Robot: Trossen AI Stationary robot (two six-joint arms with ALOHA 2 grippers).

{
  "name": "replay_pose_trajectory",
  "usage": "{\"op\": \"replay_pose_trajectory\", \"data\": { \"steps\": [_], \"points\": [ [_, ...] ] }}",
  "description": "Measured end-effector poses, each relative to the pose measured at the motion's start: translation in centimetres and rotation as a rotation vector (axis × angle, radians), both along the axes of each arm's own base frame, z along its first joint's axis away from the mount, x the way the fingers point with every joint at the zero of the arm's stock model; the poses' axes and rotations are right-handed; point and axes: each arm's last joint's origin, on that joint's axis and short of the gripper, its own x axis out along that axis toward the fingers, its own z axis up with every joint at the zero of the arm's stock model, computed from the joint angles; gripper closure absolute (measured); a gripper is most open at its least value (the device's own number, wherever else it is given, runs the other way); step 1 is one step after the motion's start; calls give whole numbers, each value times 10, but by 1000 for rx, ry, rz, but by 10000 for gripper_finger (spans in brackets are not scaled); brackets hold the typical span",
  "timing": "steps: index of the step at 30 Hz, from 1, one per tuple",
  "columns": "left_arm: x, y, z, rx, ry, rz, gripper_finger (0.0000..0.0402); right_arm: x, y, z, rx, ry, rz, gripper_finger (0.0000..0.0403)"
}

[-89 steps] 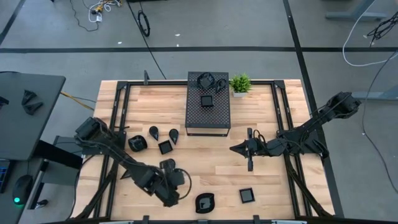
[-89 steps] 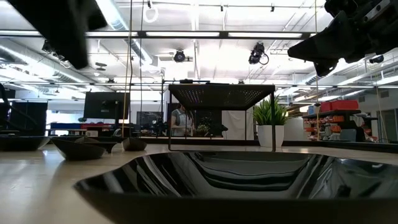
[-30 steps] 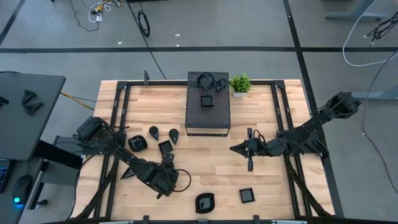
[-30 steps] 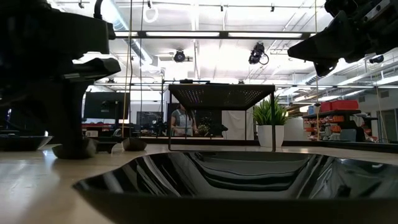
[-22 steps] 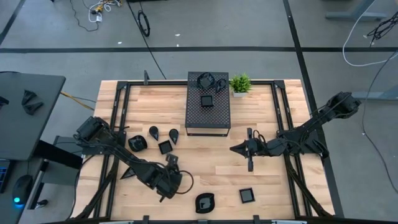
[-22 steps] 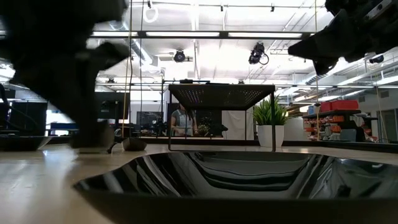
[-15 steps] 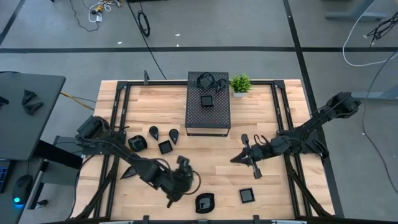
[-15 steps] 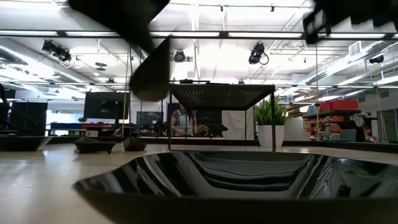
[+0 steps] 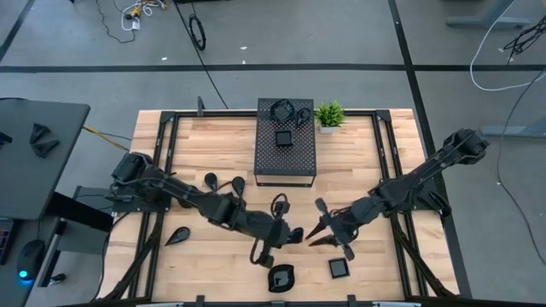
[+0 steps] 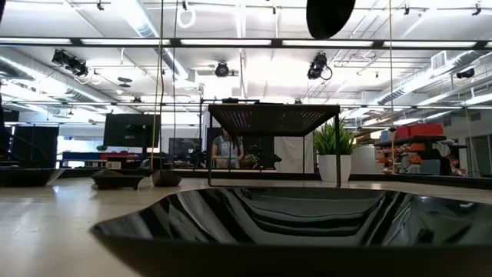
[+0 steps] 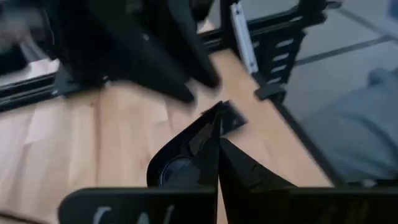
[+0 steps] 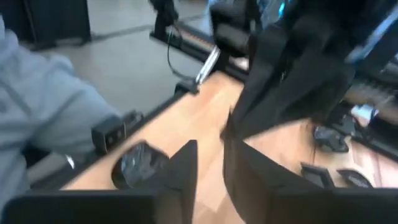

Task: Pick & Place Mini shaped plates
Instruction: Stack the black drop-shaped plate on top of the black drop-shaped plate on the shelf

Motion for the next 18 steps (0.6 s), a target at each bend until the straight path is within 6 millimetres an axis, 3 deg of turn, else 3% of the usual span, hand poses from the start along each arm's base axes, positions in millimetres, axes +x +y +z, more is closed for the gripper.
{"op": "replay_pose_trajectory", "data": {
  "steps": [10, 18],
  "points": [
    [1, -3, 4, 14, -48, -236, 398, 15, -10, -15, -2, 63, -31, 212],
    [3, 2, 4, 22, -50, -223, 395, 15, -7, -10, 155, 91, 135, 212]
  ]
}}
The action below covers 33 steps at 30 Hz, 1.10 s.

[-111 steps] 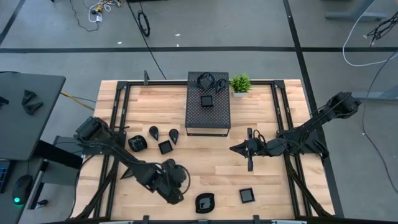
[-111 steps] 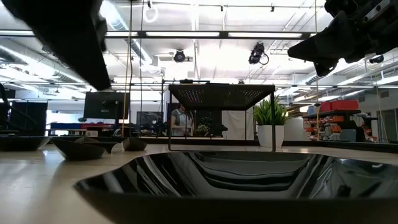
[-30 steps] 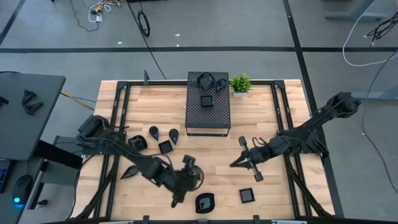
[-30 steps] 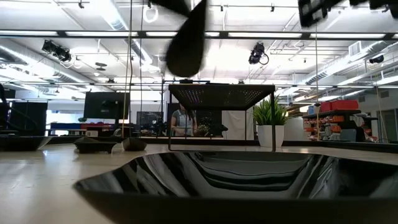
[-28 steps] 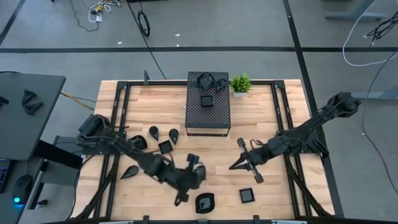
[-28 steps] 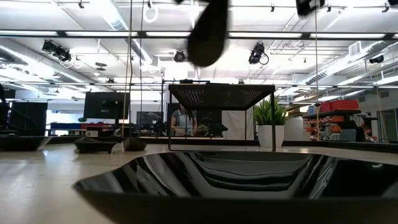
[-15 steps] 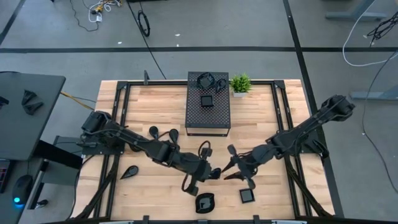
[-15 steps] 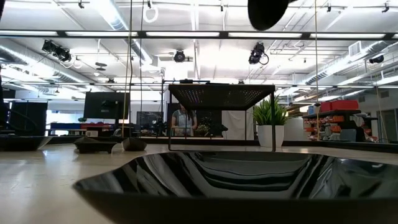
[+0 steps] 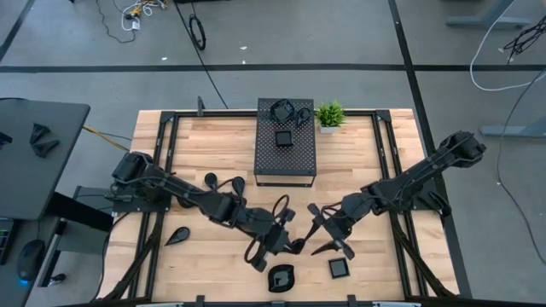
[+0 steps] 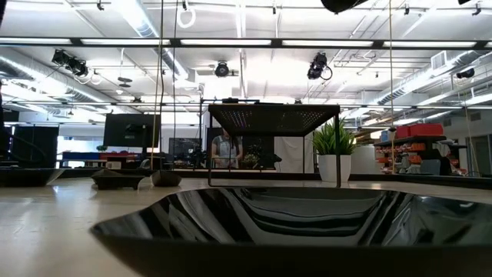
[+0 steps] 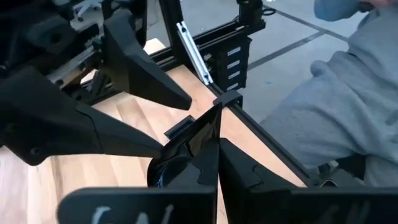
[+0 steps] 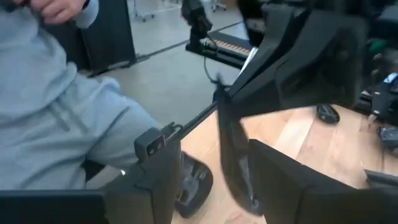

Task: Pick & Place Mini shaped plates
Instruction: Stack the black drop-shaped plate on top of the black drop-shaped plate on the shelf

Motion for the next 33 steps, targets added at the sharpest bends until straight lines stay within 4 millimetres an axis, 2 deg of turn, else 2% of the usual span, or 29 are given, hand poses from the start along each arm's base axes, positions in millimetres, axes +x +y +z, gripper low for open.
{"op": "replay_pose_trajectory", "data": {
  "steps": [18, 30, 33],
  "points": [
    [5, 13, 0, 21, -15, 25, 395, 2, -2, 2, 36, 6, -50, 269],
    [7, 13, 4, 17, -59, 46, 382, 2, -2, 2, 34, 4, -45, 389],
    [8, 14, 5, 11, -65, 52, 369, 2, -2, 2, 31, -2, -38, 395]
  ]
}}
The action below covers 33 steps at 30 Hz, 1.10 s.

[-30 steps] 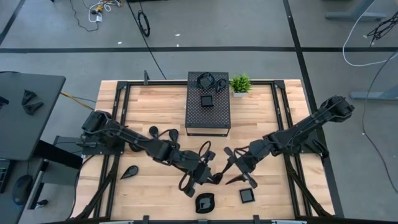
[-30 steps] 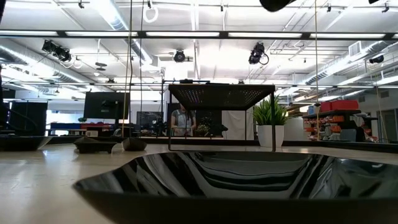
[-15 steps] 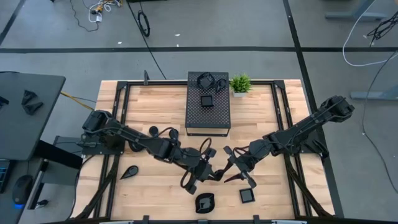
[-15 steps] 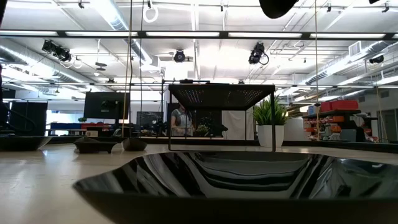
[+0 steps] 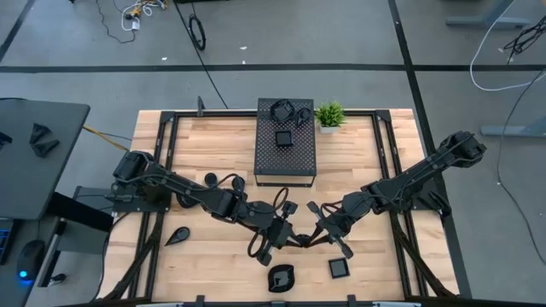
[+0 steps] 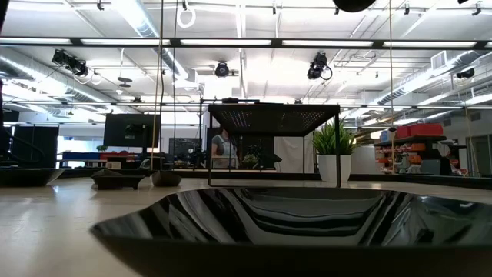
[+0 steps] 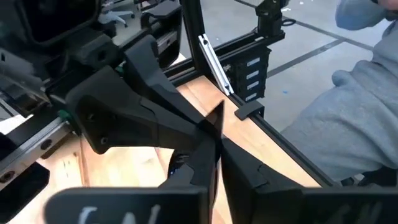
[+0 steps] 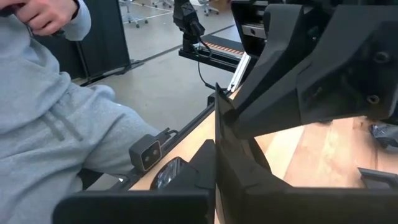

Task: Pick & Place Mini shaped plates
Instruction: Stack the black drop-shaped plate on top of the black drop-shaped plate on the shelf

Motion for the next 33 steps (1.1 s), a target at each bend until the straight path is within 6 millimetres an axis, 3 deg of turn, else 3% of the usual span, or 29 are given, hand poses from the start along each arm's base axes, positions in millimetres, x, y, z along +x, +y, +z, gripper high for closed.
{"op": "replay_pose_trajectory", "data": {
  "steps": [13, 19, 23, 26, 28, 33],
  "points": [
    [0, 20, 12, -140, 32, -17, 236, -2, 0, -5, -19, 46, 9, 398],
    [-28, 37, 13, -101, 312, 112, 215, -13, -2, -28, -86, 154, -1, 398],
    [-46, 44, -3, -51, 551, 279, 218, -23, -10, -31, -245, 167, -124, 398],
    [-46, 40, -16, 12, 574, 377, 228, -30, -21, -18, -422, 108, -259, 398],
    [-47, 35, -31, 38, 533, 394, 235, -31, -31, 2, -490, 49, -349, 398],
    [-50, 26, -72, -56, 357, 365, 251, -25, -87, 46, -638, 114, -489, 399]
  ]
}}
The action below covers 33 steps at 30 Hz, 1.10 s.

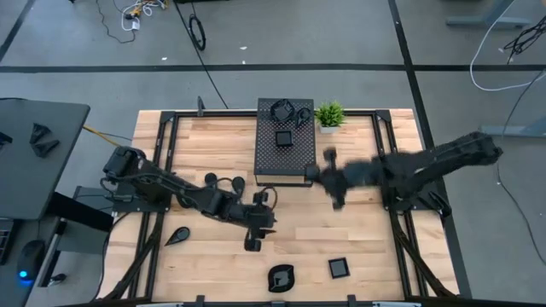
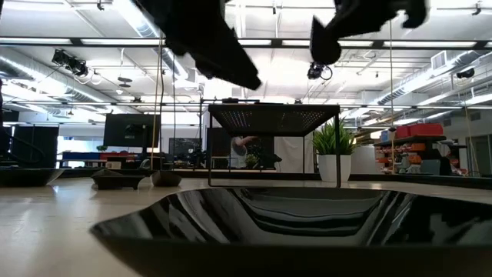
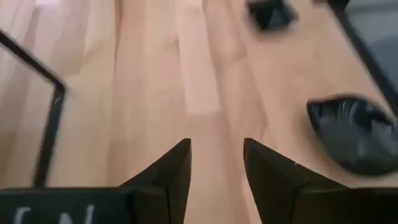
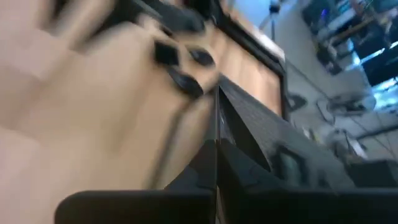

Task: Pick & Place Mini shaped plates
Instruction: Stack the black drop-shaped plate on top of the black drop-shaped plate on the shelf

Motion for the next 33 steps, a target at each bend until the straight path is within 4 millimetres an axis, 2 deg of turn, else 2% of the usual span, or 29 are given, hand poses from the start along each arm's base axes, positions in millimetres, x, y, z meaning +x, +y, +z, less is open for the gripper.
{"op": "replay_pose_trajectory", "data": {
  "steps": [3, 6, 10, 13, 16, 21, 33],
  "points": [
    [-5, -2, -15, -66, -90, 21, 260, 10, -46, 21, -50, 51, -29, 400],
    [-9, -1, -22, -113, -168, 72, 267, 19, -95, 27, -98, 98, -20, 400],
    [-9, 0, -23, -102, -222, 108, 274, 31, -150, 20, -178, 151, 6, 400],
    [-9, 1, -23, -92, -231, 126, 275, 38, -177, 8, -252, 211, 10, 401],
    [-9, 1, -22, -85, -235, 122, 275, 42, -194, 0, -277, 248, 10, 401],
    [-8, 0, -21, -83, -247, 118, 276, 41, -211, -12, -262, 292, -17, 394],
    [-8, 0, -20, -88, -258, 119, 275, 38, -222, -18, -246, 310, -55, 375]
  ]
}}
